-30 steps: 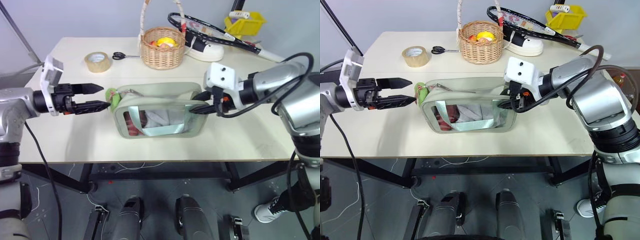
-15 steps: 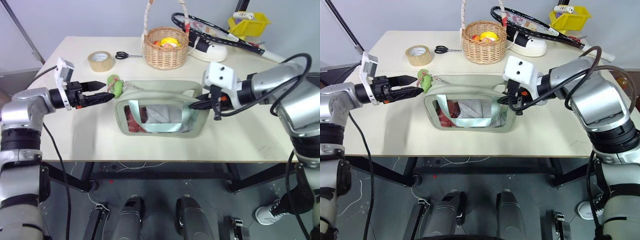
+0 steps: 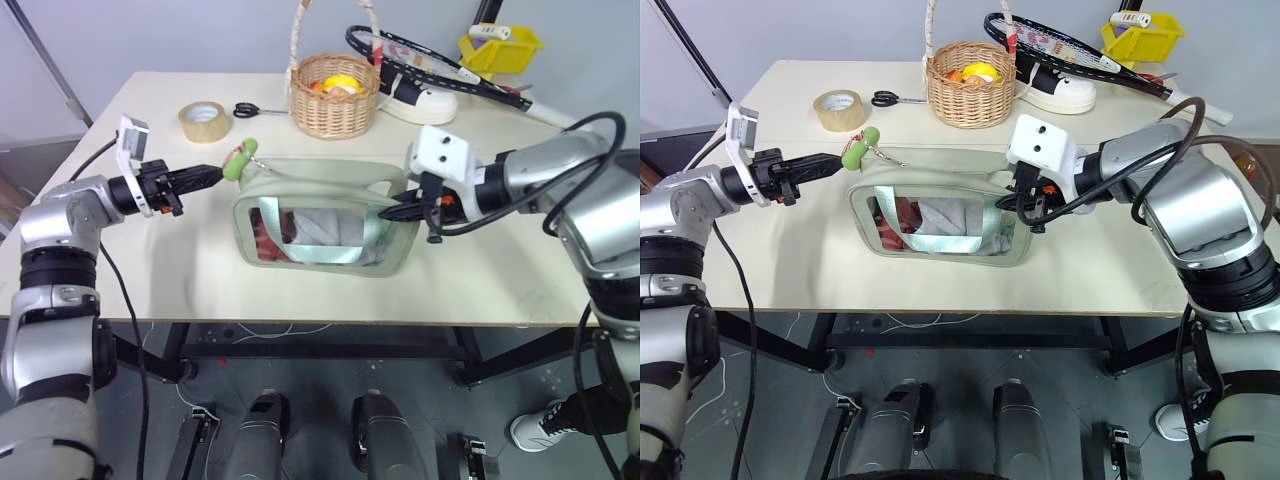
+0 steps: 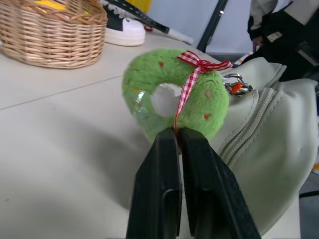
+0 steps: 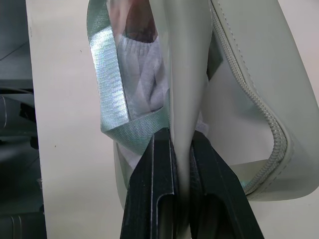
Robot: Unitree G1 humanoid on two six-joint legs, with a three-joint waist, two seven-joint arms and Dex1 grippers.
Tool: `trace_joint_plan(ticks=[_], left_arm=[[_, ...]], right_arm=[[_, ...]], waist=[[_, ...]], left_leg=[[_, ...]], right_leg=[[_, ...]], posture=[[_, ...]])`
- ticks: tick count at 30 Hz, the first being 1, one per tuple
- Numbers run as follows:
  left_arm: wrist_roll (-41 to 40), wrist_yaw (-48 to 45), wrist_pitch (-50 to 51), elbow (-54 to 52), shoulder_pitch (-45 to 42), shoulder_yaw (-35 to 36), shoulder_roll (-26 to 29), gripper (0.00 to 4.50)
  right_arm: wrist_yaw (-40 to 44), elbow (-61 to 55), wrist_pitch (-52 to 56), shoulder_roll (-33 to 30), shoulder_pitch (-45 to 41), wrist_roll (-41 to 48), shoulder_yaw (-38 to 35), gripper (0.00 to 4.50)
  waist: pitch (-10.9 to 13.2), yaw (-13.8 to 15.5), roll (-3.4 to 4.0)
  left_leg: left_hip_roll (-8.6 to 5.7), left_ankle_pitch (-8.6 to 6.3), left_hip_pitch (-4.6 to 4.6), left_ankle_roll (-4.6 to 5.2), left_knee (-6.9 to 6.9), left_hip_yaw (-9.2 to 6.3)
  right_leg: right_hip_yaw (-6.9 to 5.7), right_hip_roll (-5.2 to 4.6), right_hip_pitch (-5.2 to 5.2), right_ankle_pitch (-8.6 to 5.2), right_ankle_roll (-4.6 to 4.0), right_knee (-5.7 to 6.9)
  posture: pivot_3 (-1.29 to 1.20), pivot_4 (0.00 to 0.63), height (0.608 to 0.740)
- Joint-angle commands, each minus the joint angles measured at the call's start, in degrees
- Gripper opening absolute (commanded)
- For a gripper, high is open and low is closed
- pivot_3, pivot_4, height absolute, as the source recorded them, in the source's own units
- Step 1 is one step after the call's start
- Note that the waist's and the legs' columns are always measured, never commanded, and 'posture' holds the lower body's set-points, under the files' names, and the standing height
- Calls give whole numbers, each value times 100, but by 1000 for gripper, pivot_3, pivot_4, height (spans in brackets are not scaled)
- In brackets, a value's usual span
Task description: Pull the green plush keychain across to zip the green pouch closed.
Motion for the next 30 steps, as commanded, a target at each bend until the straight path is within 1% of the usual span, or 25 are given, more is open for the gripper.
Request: trace_joint_plan(ticks=[1,6,7,8,10,11,14,16,20,24,29,30], left_arm=[[-70,-31,37,-254,-43,175,115,49],[-121,-38,212,-488,88,258,314,49],[-145,-115,311,-533,94,252,388,559],[-151,-263,337,-654,153,211,477,894],[-159,-510,368,-905,267,141,635,1812],[-121,-546,282,-990,305,125,671,2421],[12,-517,-35,-1149,349,84,662,3898],[-65,-654,0,-1285,390,53,636,3898],[133,-526,-338,-1264,319,-138,310,3898],[410,-353,-793,-688,-34,-253,41,3898],[590,-395,-1173,-160,-335,-289,-92,3898],[594,-397,-1193,-93,-376,-278,-101,3662]], right_arm=[[-80,-177,23,-97,3,76,-215,0],[-131,-248,35,-137,76,133,-222,0],[-137,-258,37,-143,84,151,-226,0],[-139,-263,39,-146,87,169,-231,0],[-149,-268,40,-156,88,196,-231,0],[-154,-265,36,-160,86,206,-229,0],[-155,-301,52,-168,93,257,-245,0],[-156,-321,41,-177,97,259,-244,0],[-171,-327,37,-190,88,277,-237,0],[-191,-363,71,-205,85,327,-252,0],[-229,-395,87,-230,98,363,-264,0],[-243,-401,95,-231,99,372,-270,0]], waist=[[0,0,0],[0,-2,0],[0,-5,0],[0,-8,0],[0,-9,0],[0,-6,0],[0,13,0],[0,9,0],[0,6,0],[0,3,0],[0,-2,0],[0,-3,0]], left_leg=[[0,0,0,0,0,0],[0,0,-1,0,0,-1],[0,0,-1,0,0,-1],[0,0,-1,0,0,-1],[0,0,-1,0,0,-1],[1,0,-2,0,0,0],[1,0,-1,0,1,-3],[1,0,-7,0,2,-2],[1,0,-19,0,8,-4],[2,1,-27,1,16,-8],[2,1,-33,1,27,-9],[2,1,-33,1,27,-10]], right_leg=[[-1,0,0,0,0,0],[-1,-1,0,0,0,0],[-1,0,0,0,0,0],[-1,0,-1,0,0,0],[-1,0,-1,0,0,0],[-1,-1,-1,0,0,-1],[-4,-3,2,-1,-1,-1],[-17,-13,3,-1,-2,-2],[-25,-15,0,-1,-2,-2],[-33,-15,-1,-1,-1,-1],[-44,-14,0,0,2,-1],[-45,-14,0,0,3,0]], posture=[[0,150,644],[0,150,644],[0,150,644],[0,150,644],[0,150,644],[0,150,644],[0,150,644],[0,150,644],[0,150,644],[0,150,644],[0,150,644],[0,150,644]])
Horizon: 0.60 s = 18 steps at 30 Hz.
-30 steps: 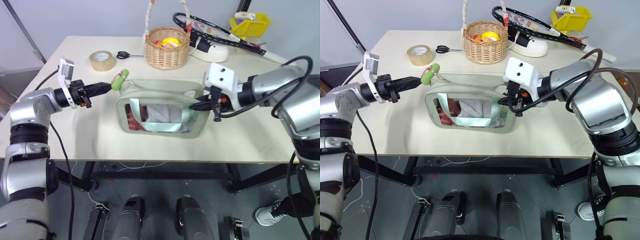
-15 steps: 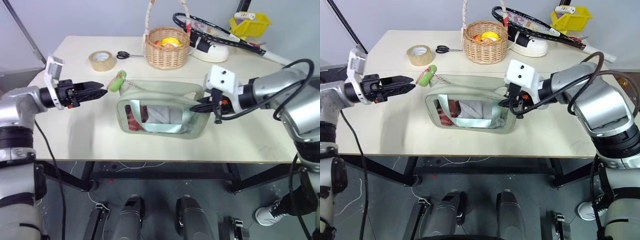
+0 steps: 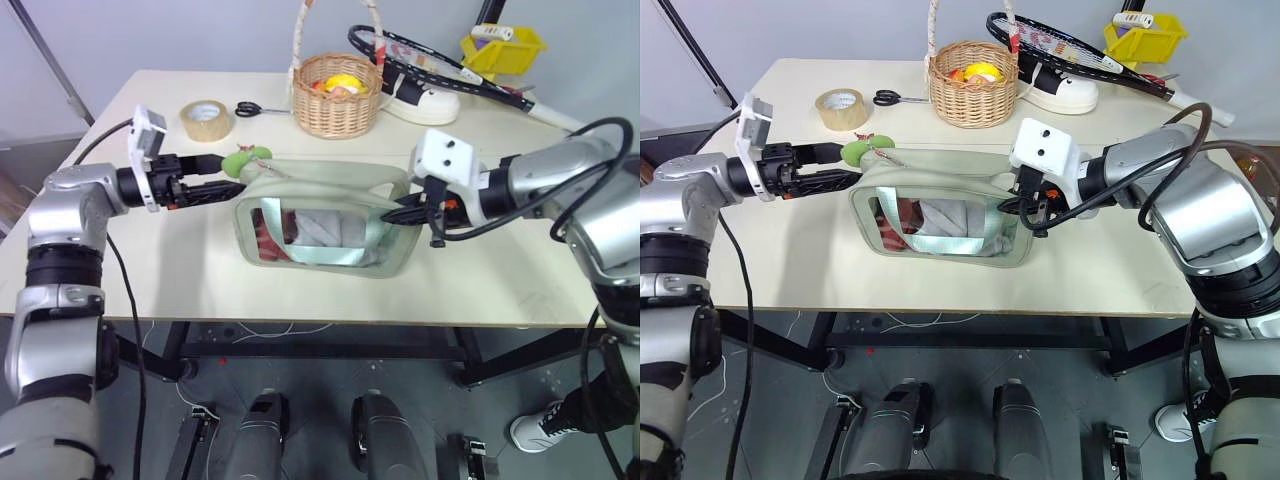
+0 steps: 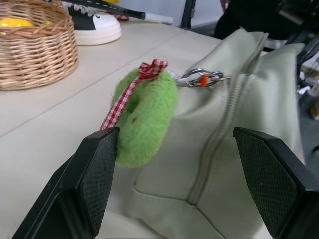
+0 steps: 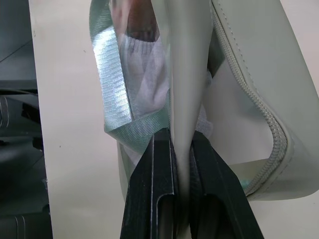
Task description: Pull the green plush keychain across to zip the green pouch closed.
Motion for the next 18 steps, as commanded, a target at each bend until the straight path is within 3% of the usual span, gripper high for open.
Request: trace_joint_plan(ticks=[1,2,8,18], left_arm=[[67,-20,-224,174,-259,93,25,3369],[65,-50,-238,213,-277,102,27,3055],[50,-138,-269,322,-347,166,99,79],[9,-323,-92,-7,-507,163,501,79]], right_arm=[[-40,-201,22,-78,-29,78,-221,0],[-49,-218,32,-84,-15,94,-236,0],[-101,-296,94,-91,56,162,-293,0],[-120,-279,38,-95,96,215,-266,0]], waist=[[0,-4,0],[0,-3,0],[0,1,0],[0,-4,0]], left_leg=[[0,0,0,0,0,0],[0,0,0,0,0,0],[0,0,-2,1,5,-3],[1,0,-3,1,6,-5]], right_leg=[[-1,0,0,0,0,0],[-1,0,0,0,0,0],[-4,1,3,0,2,0],[-7,1,3,0,2,1]], posture=[[0,150,644],[0,150,644],[0,150,644],[0,150,644]])
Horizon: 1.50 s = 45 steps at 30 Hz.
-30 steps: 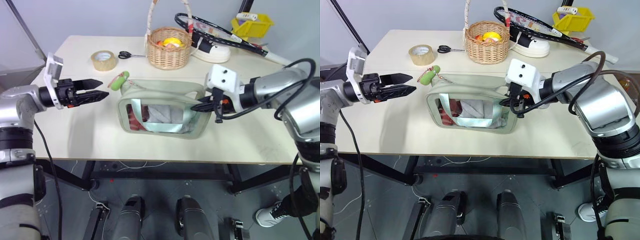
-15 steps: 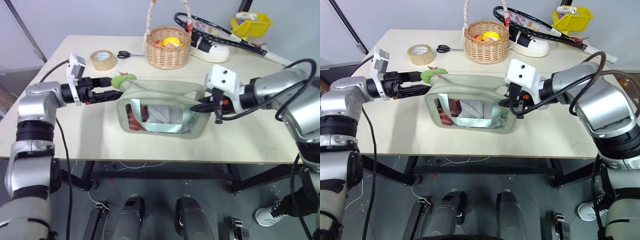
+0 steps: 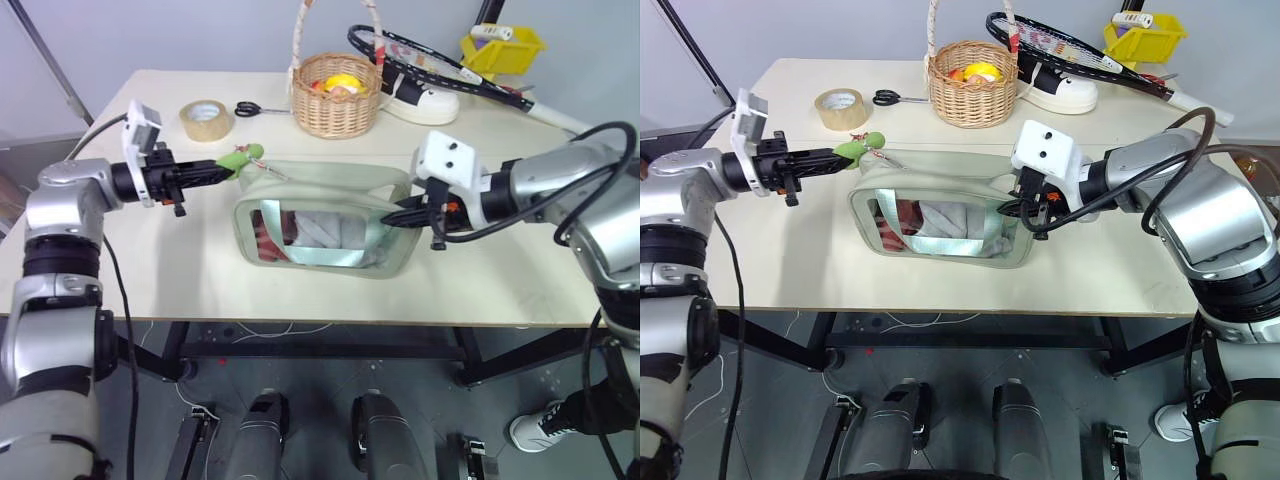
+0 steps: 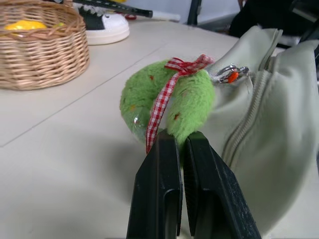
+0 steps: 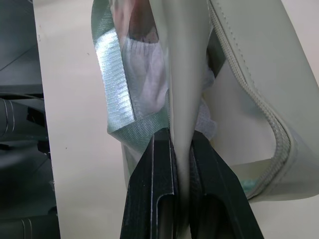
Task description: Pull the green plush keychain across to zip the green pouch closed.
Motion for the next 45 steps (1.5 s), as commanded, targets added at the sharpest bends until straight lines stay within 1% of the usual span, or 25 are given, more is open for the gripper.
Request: trace_joint_plan(ticks=[1,6,10,12,13,15,18,20,21,22,26,30,31,34,36,40,41,43,45], left_arm=[[-164,-146,199,-475,-352,147,138,79],[-353,-36,411,-1268,-427,35,-231,79],[-384,-94,597,-1858,-281,-247,-564,79],[-327,-157,678,-1966,-234,-412,-642,79],[-291,-158,673,-1959,-237,-463,-673,363],[-233,-150,767,-1888,-292,-580,-700,1073],[-257,-304,789,-1996,-245,-636,-623,2609],[-258,-401,769,-2058,-176,-609,-464,3539],[-234,-450,688,-2035,-140,-574,-349,4149],[-222,-484,652,-2000,-117,-539,-250,4461],[-145,-651,569,-1784,37,-452,274,4461],[-322,-877,806,-2170,524,-418,619,4461],[-340,-832,824,-2266,633,-406,604,4231],[-220,-552,815,-2373,826,-466,450,3251],[-162,-422,772,-2392,878,-481,374,2357],[-126,-270,705,-2374,896,-457,298,304],[-130,-242,690,-2369,895,-451,287,56],[-159,-216,711,-2371,894,-446,269,56],[-68,-32,645,-2322,874,-467,216,0]], right_arm=[[-5,-155,-83,-56,-23,48,-159,0],[-39,-61,-142,44,-73,11,-86,0],[-55,-16,-173,91,-93,-18,-47,0],[-65,-6,-175,93,-97,-29,-40,0],[-70,-3,-172,96,-101,-35,-35,0],[-93,-8,-153,102,-109,-38,-33,0],[-130,-38,-118,85,-91,-27,-56,0],[-169,-56,-86,69,-72,-20,-81,0],[-184,-59,-79,62,-64,-20,-88,0],[-194,-61,-72,57,-57,-19,-93,0],[-221,-64,-62,49,-26,-8,-100,0],[-213,-9,-100,45,-36,-25,-77,0],[-207,20,-113,54,-55,-31,-63,0],[-193,104,-151,92,-132,-59,-8,0],[-188,145,-165,110,-175,-74,14,0],[-187,175,-171,118,-218,-80,24,0],[-179,162,-174,107,-209,-71,20,0],[-104,82,-237,40,-155,-52,18,0],[-33,-7,-225,-38,-120,-4,-17,847]], waist=[[0,9,0],[0,26,0],[0,10,0],[0,-5,0],[0,-8,0],[0,-4,0],[0,2,0],[0,0,0],[0,-4,0],[0,-6,1],[1,0,1],[0,4,1],[0,14,1],[0,24,1],[0,18,1],[0,6,1],[0,6,1],[0,9,1],[0,10,1]], left_leg=[[0,0,0,0,0,0],[-2,-1,-6,1,11,-8],[-1,-1,-5,1,11,-9],[-1,0,-5,1,12,-7],[-1,0,-4,1,12,-6],[0,0,-3,2,12,-7],[0,-1,-4,3,13,-5],[1,-1,-4,3,13,-6],[1,-1,-4,3,13,-6],[2,-1,-4,3,13,-6],[2,-2,-4,3,13,-6],[2,-2,-4,3,13,-6],[2,-2,-5,3,13,-7],[1,-2,-6,2,15,-10],[1,-2,-6,3,16,-8],[1,-2,-7,3,15,-8],[1,-2,-6,3,15,-6],[1,-2,-6,3,15,-7],[1,-2,-7,3,15,-7]], right_leg=[[0,0,0,0,0,0],[-12,-2,8,-1,1,-2],[-12,0,9,-1,2,0],[-12,1,9,0,4,0],[-11,1,9,0,5,1],[-12,11,9,6,16,3],[-11,15,10,5,14,2],[-11,16,10,3,10,2],[-11,16,9,0,4,2],[-11,15,8,0,4,3],[-11,15,7,-1,2,2],[-11,11,7,-2,1,1],[-11,3,7,-2,1,1],[-15,-1,10,-3,0,-1],[-15,-4,10,-3,0,-1],[-15,-3,8,-3,0,0],[-14,-3,7,-2,1,0],[-14,-2,8,-2,1,0],[-14,-2,8,-2,1,0]], posture=[[0,150,644],[0,150,644],[0,150,644],[0,150,644],[0,150,644],[0,150,644],[0,150,644],[0,150,644],[0,150,644],[0,150,644],[0,150,644],[0,150,644],[0,150,644],[0,150,644],[0,150,644],[0,150,644],[0,150,644],[0,150,644],[0,150,644]])
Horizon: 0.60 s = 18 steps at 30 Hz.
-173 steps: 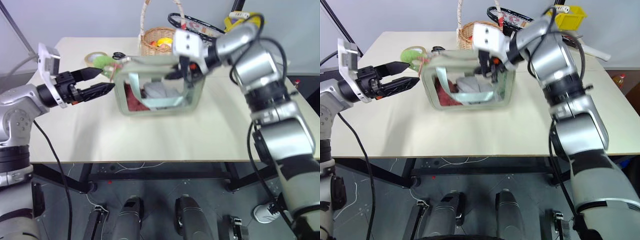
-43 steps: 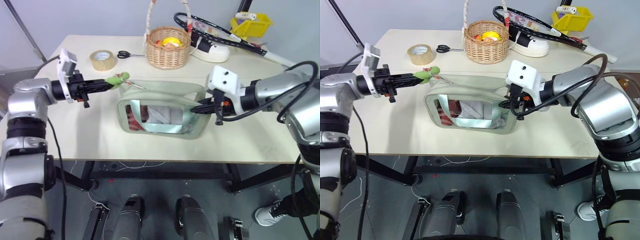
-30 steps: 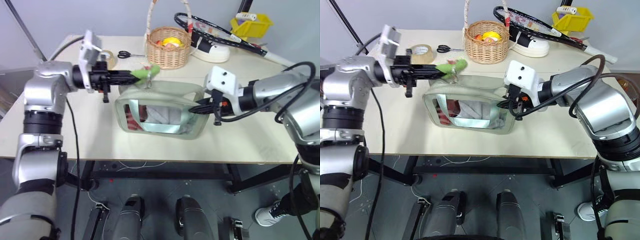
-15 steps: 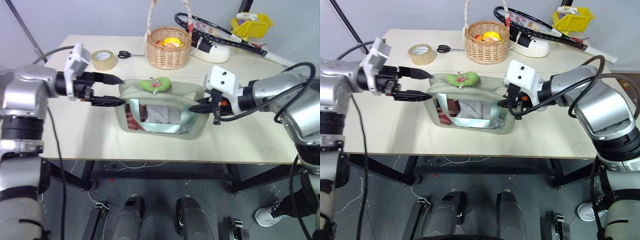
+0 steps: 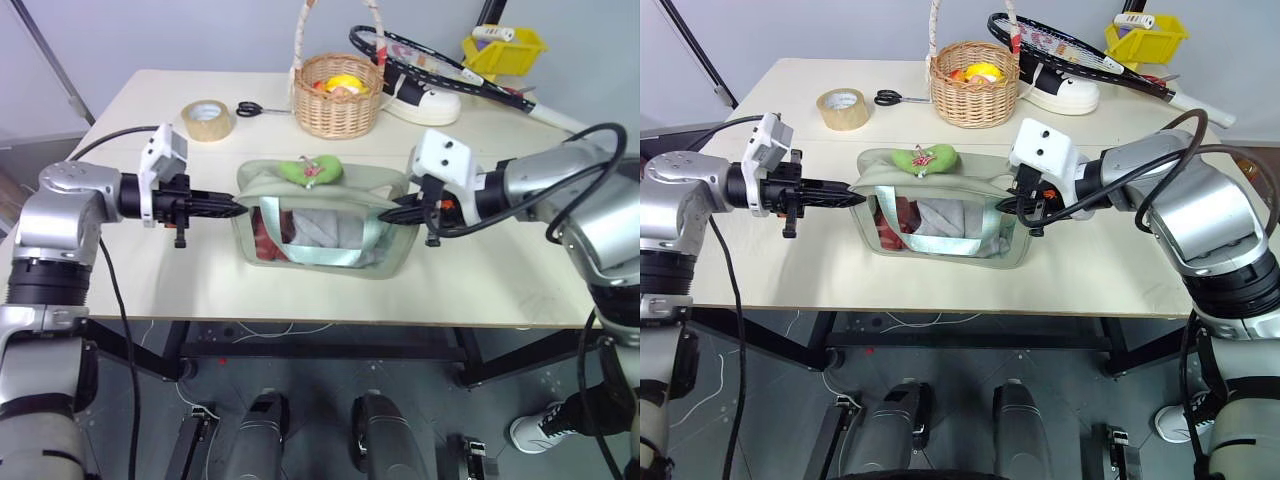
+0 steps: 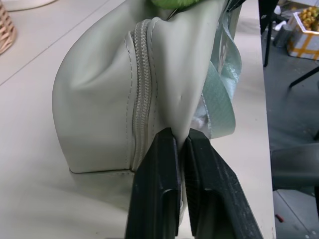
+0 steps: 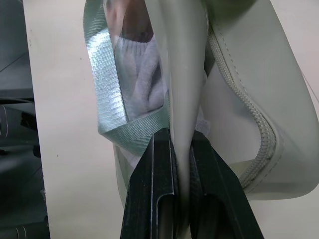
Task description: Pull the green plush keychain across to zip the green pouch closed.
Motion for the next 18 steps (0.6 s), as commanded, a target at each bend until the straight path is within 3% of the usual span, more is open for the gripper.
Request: trace_joint_plan(ticks=[1,5,6,7,8,10,13,17,18], left_arm=[[83,216,-113,-86,-62,50,-64,0],[70,254,-80,-218,-37,-3,-134,0],[78,263,-91,-220,-28,-7,-143,0],[84,274,-91,-223,-20,-4,-153,0],[84,285,-84,-244,-2,3,-160,0],[75,300,-64,-293,29,15,-168,0],[55,305,-39,-367,81,33,-170,0],[29,327,4,-449,127,63,-140,0],[23,333,4,-463,141,73,-126,0]], right_arm=[[187,-270,36,-72,-107,294,-339,1161],[185,-173,274,338,-591,1058,-1031,3172],[96,-99,280,499,-771,1079,-1017,3379],[-60,40,233,708,-959,954,-846,3869],[-234,229,137,940,-1119,777,-635,3918],[-542,630,-17,1336,-1357,420,-270,4444],[-908,1405,-274,1872,-1675,-240,394,4444],[-850,1643,-257,1982,-1811,-355,434,3101],[-807,1627,-206,1967,-1821,-301,380,2492]], waist=[[0,7,0],[0,7,0],[0,13,0],[-1,11,-1],[-2,2,0],[-3,-9,3],[-3,-19,3],[-3,25,3],[-3,17,3]], left_leg=[[0,0,0,0,0,1],[-1,0,0,0,4,-1],[-1,0,0,1,4,-1],[-1,0,0,1,4,-4],[-2,0,4,1,6,-4],[-3,0,12,1,4,-4],[-3,0,9,0,2,-1],[-12,1,-10,0,14,-6],[-14,0,-10,0,17,-5]], right_leg=[[0,0,0,0,0,0],[-1,0,4,0,1,0],[-1,0,4,0,1,0],[-3,1,4,0,2,2],[-4,1,11,0,2,-1],[-3,-1,15,0,2,-1],[-2,0,8,0,2,3],[-5,10,-1,-1,4,8],[-4,10,1,1,6,8]], posture=[[0,150,644],[0,150,644],[0,150,644],[0,150,644],[0,150,644],[0,150,644],[0,150,644],[0,150,644],[0,150,644]])
